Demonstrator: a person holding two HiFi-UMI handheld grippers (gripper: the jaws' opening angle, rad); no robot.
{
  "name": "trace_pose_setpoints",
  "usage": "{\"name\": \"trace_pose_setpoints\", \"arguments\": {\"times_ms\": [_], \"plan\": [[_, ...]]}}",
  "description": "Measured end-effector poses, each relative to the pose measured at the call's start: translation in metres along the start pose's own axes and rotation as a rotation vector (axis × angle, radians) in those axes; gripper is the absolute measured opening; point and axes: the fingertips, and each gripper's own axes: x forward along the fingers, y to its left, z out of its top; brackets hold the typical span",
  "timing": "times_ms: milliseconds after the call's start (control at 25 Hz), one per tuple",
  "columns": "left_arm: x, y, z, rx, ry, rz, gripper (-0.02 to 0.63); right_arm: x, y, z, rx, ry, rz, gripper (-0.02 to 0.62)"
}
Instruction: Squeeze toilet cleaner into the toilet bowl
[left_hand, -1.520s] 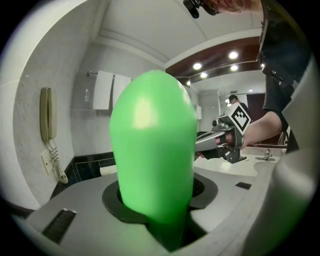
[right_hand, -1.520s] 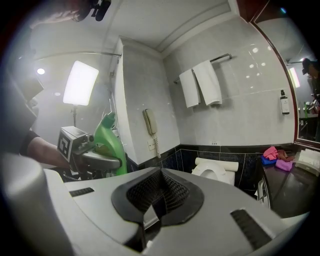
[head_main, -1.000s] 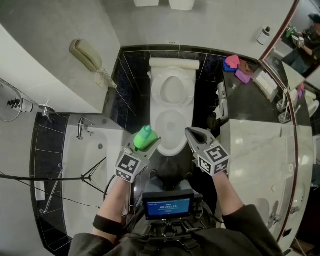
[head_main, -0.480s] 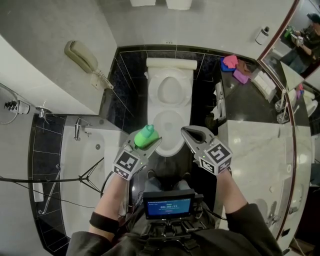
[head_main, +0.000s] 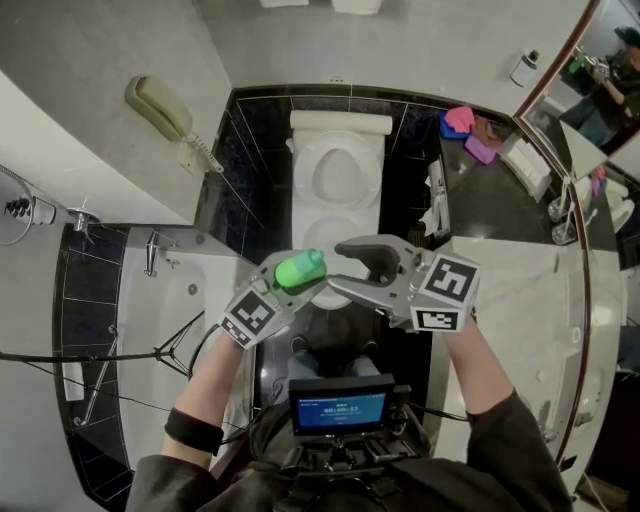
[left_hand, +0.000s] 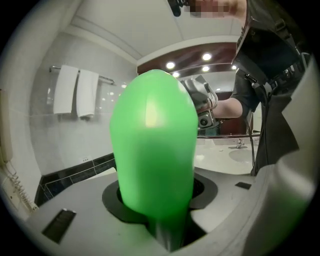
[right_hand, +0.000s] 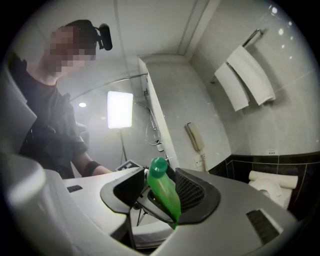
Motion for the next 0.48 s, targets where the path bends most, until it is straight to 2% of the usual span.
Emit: {"name": "trace_pose_setpoints", "arguments": {"times_ms": [160, 320, 480], "plan": [[0.009, -0.006, -0.002, 0.04, 0.007, -0.044, 0.181, 0.008, 0.0, 0.009, 0.022, 0.057, 0.025, 0.222], [0.016, -0.011, -0.002, 0.056, 0.016, -0.065, 0.179, 0.016, -0.002, -0.001, 0.024, 0.149, 0.029, 0.222], [0.022, -0.017, -0.003, 0.077, 0.031, -0.089, 0.181, 0.018, 0.006, -0.005, 0.03, 0.182, 0.067, 0.216]]}}
